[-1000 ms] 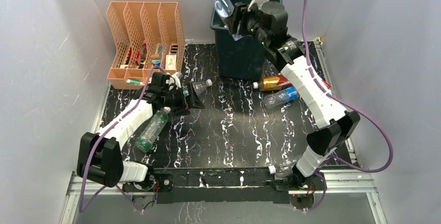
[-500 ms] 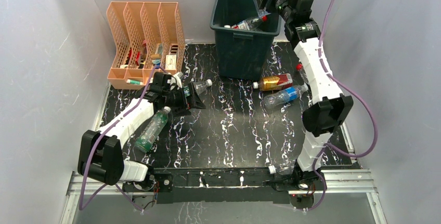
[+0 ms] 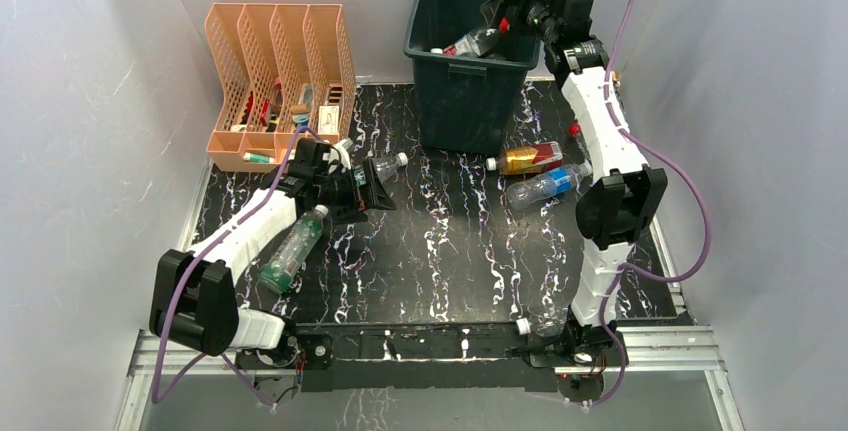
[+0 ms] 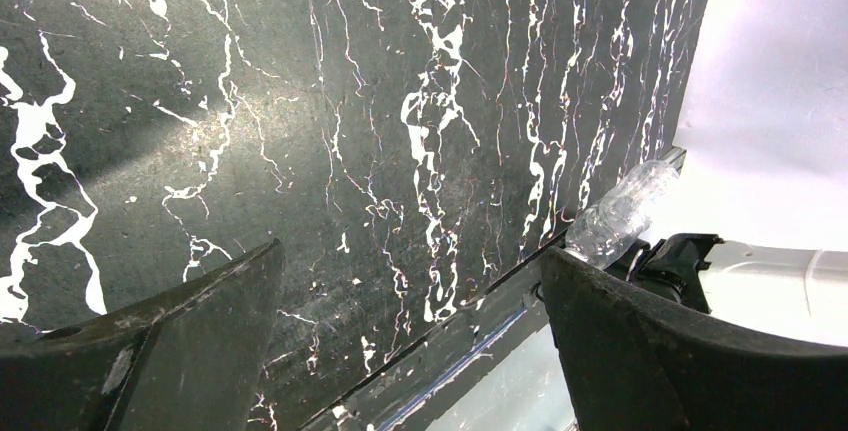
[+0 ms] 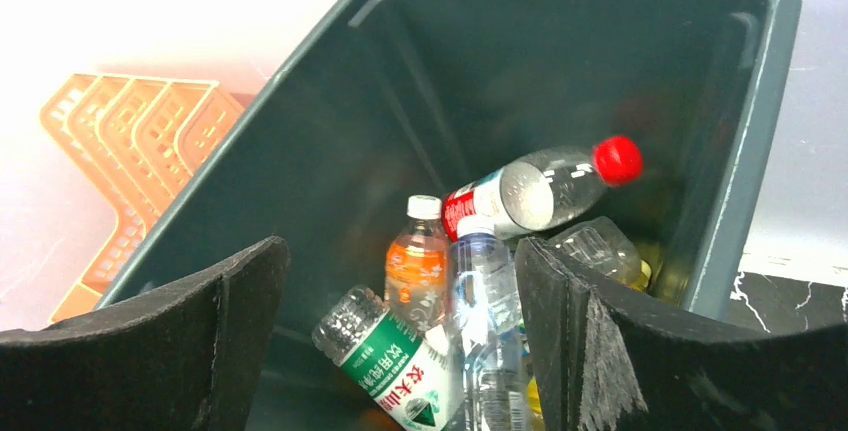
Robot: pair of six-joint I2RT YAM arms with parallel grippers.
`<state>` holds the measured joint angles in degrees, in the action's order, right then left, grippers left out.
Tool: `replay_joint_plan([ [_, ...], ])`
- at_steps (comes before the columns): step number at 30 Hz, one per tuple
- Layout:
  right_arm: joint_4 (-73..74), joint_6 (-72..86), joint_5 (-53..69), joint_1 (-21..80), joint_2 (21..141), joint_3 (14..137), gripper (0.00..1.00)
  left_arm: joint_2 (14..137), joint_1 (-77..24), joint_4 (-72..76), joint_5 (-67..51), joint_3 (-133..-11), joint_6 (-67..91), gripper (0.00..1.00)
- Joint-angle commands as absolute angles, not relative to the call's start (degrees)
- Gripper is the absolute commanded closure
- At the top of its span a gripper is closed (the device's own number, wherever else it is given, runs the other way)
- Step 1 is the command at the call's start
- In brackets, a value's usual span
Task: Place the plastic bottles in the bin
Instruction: Place the plastic bottle in the trash bin.
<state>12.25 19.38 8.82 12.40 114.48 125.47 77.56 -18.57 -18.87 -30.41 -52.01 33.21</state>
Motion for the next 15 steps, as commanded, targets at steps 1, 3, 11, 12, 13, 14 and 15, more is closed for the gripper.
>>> replay_joint_plan([
  [1,10.1,20.5,12.1,12.5,109.0,127.1,0.05,77.6,-18.8,-19.4,-30.9,-53.0,33.2,0.02],
  [3,10.2,21.5,13.7,12.6,107.1,125.2,0.04,77.6,-18.8,-19.3,-30.9,-53.0,33.2,0.02],
  [11,7.5,23.9,16.3,17.3,93.8,105.7,0.03,80.6,-18.8,-23.5,-27.8,-57.8,29.4,0.02],
  [12,7.4,23.8,16.0,18.2,92.2,103.1,0.03,81.2,-18.8,-24.1,-27.1,-59.0,28.6,0.02],
  [13,7.5,23.7,15.7,19.2,90.3,100.9,0.03,81.9,-18.9,-24.6,-26.3,-60.2,27.8,0.02],
  [14,7.8,23.3,15.3,20.2,89.2,99.0,0.04,82.7,-18.8,-25.2,-25.0,-61.6,27.0,0.02],
  [15,8.1,23.1,14.6,21.1,88.0,97.1,0.04,83.7,-18.8,-26.0,-23.7,-62.8,26.1,0.02],
])
